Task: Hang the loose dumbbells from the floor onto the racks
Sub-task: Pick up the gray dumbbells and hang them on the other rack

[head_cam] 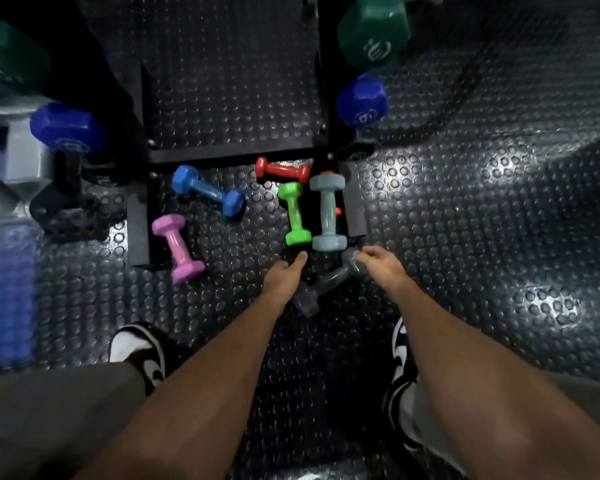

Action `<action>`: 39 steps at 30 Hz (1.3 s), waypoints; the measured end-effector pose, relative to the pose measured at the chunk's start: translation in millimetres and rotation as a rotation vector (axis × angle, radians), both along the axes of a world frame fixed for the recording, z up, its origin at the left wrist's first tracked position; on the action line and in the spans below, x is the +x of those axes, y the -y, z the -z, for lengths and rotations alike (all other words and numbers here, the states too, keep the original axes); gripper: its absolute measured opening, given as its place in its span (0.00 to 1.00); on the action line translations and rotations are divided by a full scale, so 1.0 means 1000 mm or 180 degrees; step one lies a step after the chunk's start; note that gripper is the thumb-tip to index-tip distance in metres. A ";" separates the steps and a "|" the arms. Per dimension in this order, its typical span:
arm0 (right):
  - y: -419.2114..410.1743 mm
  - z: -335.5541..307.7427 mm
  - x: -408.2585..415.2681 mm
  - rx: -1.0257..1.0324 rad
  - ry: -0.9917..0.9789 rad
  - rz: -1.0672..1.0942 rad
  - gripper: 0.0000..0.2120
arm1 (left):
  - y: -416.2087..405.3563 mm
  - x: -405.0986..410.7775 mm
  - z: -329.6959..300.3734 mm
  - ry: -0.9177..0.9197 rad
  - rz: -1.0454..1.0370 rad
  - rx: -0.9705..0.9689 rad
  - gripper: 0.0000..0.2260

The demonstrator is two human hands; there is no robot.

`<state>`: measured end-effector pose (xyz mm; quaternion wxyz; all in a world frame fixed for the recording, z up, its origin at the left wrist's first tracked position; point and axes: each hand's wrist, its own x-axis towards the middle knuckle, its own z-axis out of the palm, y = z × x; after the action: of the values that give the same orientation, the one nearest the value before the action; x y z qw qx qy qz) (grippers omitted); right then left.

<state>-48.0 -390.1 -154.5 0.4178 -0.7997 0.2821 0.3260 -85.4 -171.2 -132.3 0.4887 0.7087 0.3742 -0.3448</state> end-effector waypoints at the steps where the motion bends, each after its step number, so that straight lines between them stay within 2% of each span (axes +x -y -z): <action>1: 0.000 0.001 -0.001 -0.0010 -0.0017 -0.0082 0.23 | 0.001 -0.002 0.006 -0.0035 -0.0028 -0.0016 0.34; 5: 0.006 0.017 -0.007 -0.0054 -0.0095 -0.0179 0.28 | 0.006 -0.012 0.025 -0.0368 -0.0187 -0.0133 0.37; 10: 0.003 0.026 0.001 -0.0010 -0.0168 -0.0132 0.31 | 0.012 -0.018 0.035 -0.0846 -0.0294 -0.0493 0.28; 16: -0.002 0.041 -0.004 0.0093 -0.0225 -0.0215 0.38 | 0.022 -0.018 0.051 -0.0938 -0.0477 -0.0717 0.16; 20: -0.001 0.048 -0.005 -0.0135 -0.0016 -0.0474 0.28 | 0.025 -0.018 0.059 -0.0887 -0.0573 -0.0662 0.15; 24: -0.001 0.044 -0.004 -0.0167 0.0098 -0.0527 0.26 | 0.026 -0.020 0.059 -0.0797 -0.0702 -0.0472 0.09; 27: -0.002 0.038 -0.008 -0.0114 0.0190 -0.0462 0.22 | 0.025 -0.024 0.054 -0.0701 -0.0873 -0.0455 0.13; 32: 0.006 0.016 -0.010 0.0000 0.0480 -0.0089 0.17 | 0.023 -0.020 0.036 -0.0406 -0.0934 -0.0507 0.27; 34: 0.010 0.003 -0.008 0.0032 0.0608 0.0119 0.16 | 0.022 -0.010 0.023 -0.0259 -0.0909 -0.0535 0.26; 37: 0.016 -0.024 0.002 0.0254 0.0800 0.0416 0.16 | 0.024 0.007 0.002 -0.0036 -0.0842 -0.0642 0.17; 39: 0.019 -0.041 0.011 0.0431 0.0907 0.0588 0.16 | 0.027 0.016 -0.009 0.0108 -0.0770 -0.0710 0.23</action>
<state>-37.2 -409.2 -113.9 0.5346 -0.7785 0.2697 0.1879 -69.2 -198.6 -122.9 0.6086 0.6056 0.4078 -0.3108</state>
